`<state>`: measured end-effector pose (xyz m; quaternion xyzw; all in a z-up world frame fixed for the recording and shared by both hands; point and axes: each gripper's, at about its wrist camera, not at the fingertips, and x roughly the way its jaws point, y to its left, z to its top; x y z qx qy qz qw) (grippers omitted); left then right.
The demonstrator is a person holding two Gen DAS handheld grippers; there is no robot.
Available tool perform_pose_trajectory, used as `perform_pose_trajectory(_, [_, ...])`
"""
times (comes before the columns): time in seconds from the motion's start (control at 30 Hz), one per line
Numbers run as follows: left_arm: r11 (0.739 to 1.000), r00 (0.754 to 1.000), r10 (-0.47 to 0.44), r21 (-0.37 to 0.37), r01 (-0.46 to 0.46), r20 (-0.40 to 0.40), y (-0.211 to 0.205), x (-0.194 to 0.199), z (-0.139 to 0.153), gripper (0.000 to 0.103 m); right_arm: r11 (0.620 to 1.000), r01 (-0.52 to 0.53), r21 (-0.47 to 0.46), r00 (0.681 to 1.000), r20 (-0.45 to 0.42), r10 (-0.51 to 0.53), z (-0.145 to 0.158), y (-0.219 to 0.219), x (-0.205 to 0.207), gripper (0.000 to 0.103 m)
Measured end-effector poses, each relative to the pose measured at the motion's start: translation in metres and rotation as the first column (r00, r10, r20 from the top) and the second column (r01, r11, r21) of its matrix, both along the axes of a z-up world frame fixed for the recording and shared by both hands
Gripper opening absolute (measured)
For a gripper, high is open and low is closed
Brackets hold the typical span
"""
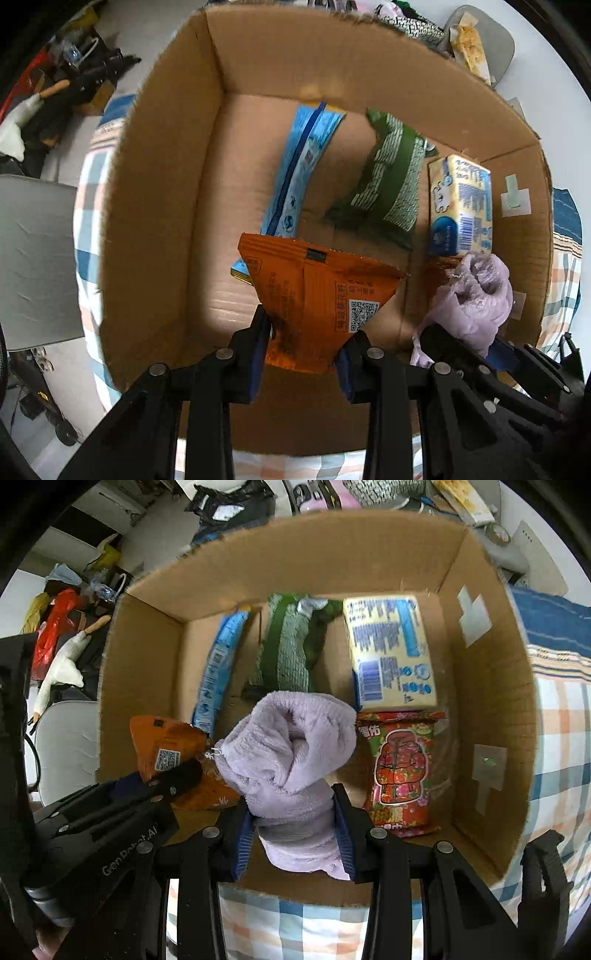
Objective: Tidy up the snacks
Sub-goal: 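Carry the orange bag and sock into the box and lower them, then open both grippers and lift them out of the box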
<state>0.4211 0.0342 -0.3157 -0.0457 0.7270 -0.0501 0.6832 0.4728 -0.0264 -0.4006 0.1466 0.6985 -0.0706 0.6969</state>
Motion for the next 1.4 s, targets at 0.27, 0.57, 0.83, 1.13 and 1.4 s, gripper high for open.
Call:
perform_pose_trajectory(0.27, [1.000, 1.000, -0.004, 0.027, 0.004, -0.014, -0.003, -0.004, -0.003, 0.031, 1.000, 0.003, 0.028, 0.999, -0.046, -0.001, -0.024, -0.008, 0.004, 0.049])
perform_pose_trajectory(0.57, [0.996, 0.999, -0.035, 0.084, 0.033, 0.031, -0.016, -0.014, 0.016, 0.034, 0.998, -0.041, -0.045, 0.998, -0.051, 0.039, -0.016, -0.006, 0.002, 0.070])
perform_pose_trajectory(0.83, [0.991, 0.992, -0.050, 0.127, 0.036, 0.113, -0.020, -0.023, 0.044, 0.036, 0.983, -0.051, -0.174, 0.998, -0.048, 0.044, 0.003, -0.016, -0.007, 0.073])
perform_pose_trajectory(1.13, [0.990, 0.980, -0.011, 0.143, -0.017, 0.197, -0.004, -0.026, 0.062, 0.094, 0.971, -0.041, -0.237, 0.999, -0.013, 0.039, 0.028, -0.026, -0.017, 0.100])
perform_pose_trajectory(1.4, [0.990, 0.946, -0.008, 0.136, -0.038, 0.323, -0.006, -0.055, 0.111, 0.095, 0.960, -0.037, -0.276, 0.997, 0.056, 0.055, 0.064, -0.019, -0.034, 0.100])
